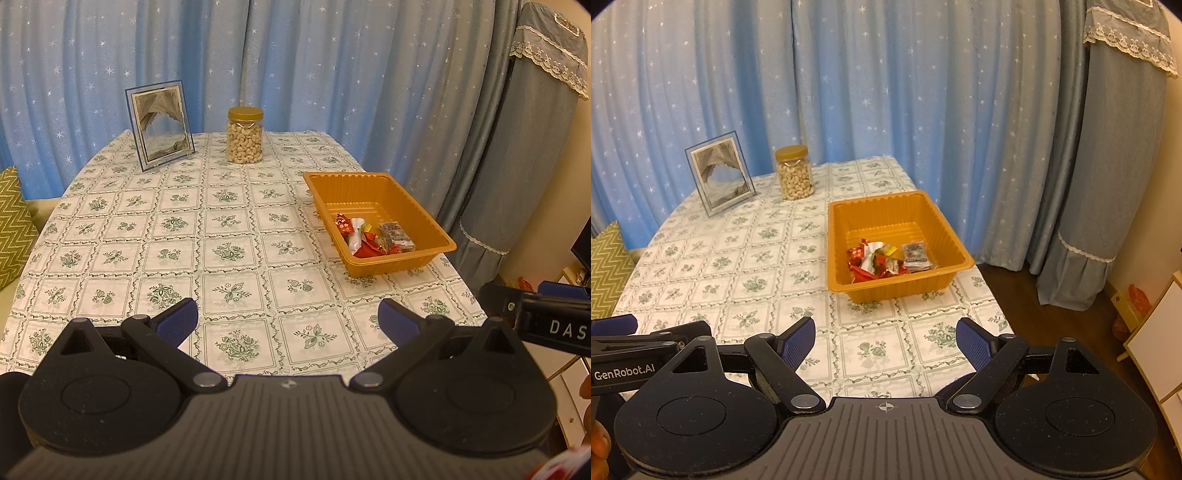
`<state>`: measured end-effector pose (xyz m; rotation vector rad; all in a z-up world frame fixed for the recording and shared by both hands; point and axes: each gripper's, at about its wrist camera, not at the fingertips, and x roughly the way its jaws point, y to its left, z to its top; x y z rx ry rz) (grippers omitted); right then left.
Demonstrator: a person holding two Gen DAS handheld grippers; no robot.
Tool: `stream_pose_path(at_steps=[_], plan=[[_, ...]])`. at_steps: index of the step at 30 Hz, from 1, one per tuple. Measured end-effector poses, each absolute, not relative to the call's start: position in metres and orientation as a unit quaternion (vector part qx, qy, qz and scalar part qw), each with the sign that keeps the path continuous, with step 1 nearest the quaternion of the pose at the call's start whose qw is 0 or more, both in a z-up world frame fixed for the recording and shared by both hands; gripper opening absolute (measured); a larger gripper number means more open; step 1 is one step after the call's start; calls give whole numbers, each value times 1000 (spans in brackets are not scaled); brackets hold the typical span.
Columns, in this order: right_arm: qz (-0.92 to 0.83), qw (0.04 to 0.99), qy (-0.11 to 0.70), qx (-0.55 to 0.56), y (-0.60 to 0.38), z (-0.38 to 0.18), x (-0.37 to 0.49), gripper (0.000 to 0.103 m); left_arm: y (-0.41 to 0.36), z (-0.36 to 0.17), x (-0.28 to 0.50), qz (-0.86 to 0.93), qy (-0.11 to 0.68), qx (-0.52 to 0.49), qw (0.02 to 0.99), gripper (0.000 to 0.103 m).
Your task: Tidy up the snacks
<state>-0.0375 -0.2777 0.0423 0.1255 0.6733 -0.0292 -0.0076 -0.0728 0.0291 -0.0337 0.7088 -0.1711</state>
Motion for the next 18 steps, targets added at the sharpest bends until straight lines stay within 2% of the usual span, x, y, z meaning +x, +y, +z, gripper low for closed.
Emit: stream_pose_path(at_steps=[18], plan=[[-15, 942, 331, 62, -278, 41, -38, 83, -74, 30, -8, -88, 341, -20, 936, 103]])
